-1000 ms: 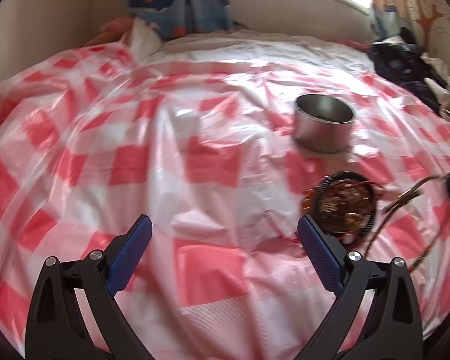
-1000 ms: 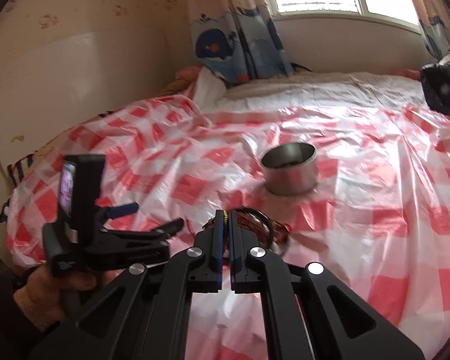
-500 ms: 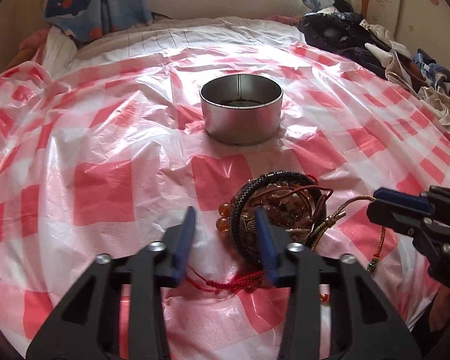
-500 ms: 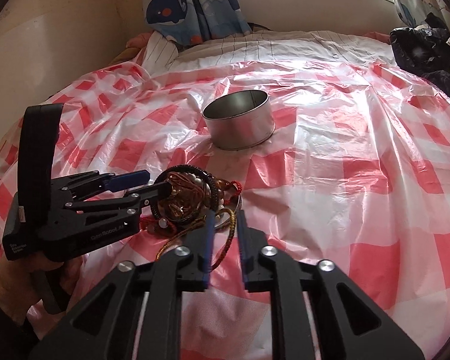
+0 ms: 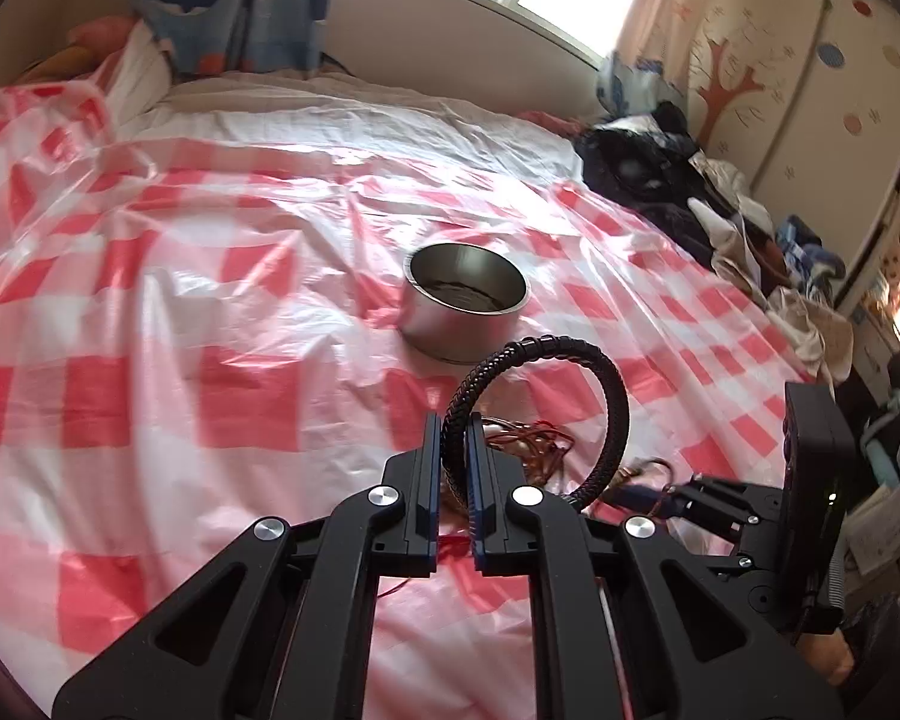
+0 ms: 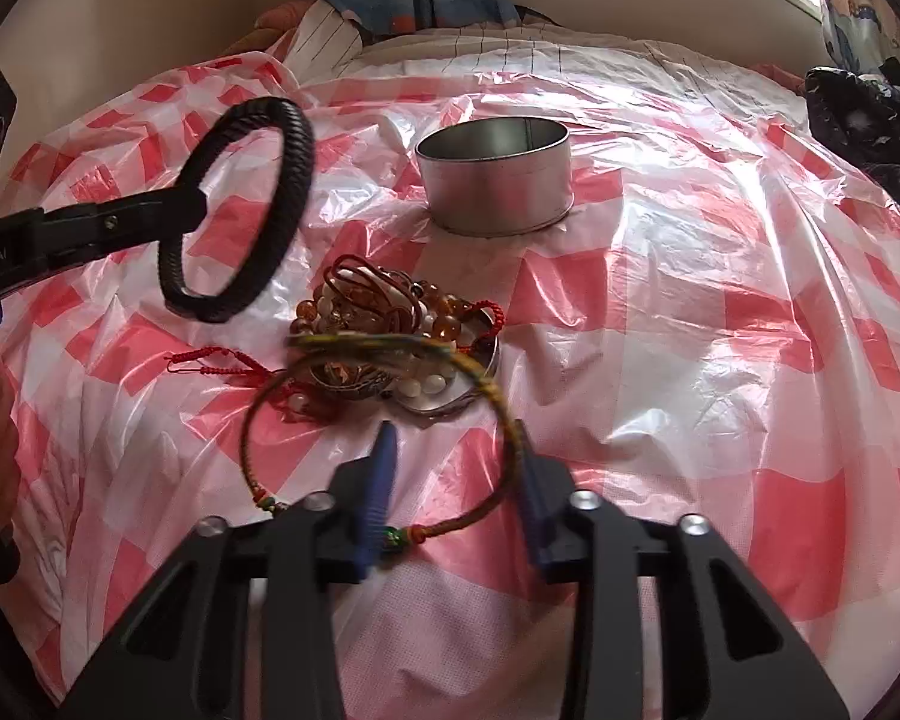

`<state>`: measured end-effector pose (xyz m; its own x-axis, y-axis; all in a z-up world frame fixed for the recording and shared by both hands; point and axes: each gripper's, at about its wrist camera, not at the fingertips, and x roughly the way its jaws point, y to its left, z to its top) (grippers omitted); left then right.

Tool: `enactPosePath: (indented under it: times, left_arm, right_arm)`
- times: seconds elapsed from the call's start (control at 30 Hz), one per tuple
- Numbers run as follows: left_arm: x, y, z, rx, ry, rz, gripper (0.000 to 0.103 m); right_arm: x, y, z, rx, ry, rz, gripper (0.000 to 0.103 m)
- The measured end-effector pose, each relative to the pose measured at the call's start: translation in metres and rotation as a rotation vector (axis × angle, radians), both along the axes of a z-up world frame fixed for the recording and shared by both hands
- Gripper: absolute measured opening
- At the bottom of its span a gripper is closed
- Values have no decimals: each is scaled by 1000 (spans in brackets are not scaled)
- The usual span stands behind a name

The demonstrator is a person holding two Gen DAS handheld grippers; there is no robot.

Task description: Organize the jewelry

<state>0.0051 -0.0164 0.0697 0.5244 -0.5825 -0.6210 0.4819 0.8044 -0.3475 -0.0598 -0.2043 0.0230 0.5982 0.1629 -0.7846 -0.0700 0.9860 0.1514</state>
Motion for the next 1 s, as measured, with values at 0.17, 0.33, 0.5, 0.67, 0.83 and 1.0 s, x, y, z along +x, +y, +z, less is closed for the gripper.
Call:
enactPosePath:
  times: [0.17, 0.33, 0.5, 0.67, 0.83, 1.0]
  left_arm:
    - [15, 25, -18, 124, 82, 143, 7]
    - [23, 30, -37, 200, 143, 187, 8]
    - [26, 32, -43, 226, 143, 217, 14]
    - [28, 22, -50, 276, 133, 213, 27]
    - [27, 11, -51, 353, 101, 190, 9]
    - [17, 19, -26, 236, 45, 174, 7]
  right_arm:
    - [-3, -5, 4, 45, -30, -7, 9]
    - [-6, -9, 9, 48, -47, -43, 39]
    - [-8, -13, 12, 38, -62, -67, 56]
    - [-1, -16, 4, 19, -26, -96, 57]
    - [-2, -10, 3, 54, -33, -41, 8]
    - [-16, -13, 26, 133, -155, -19, 6]
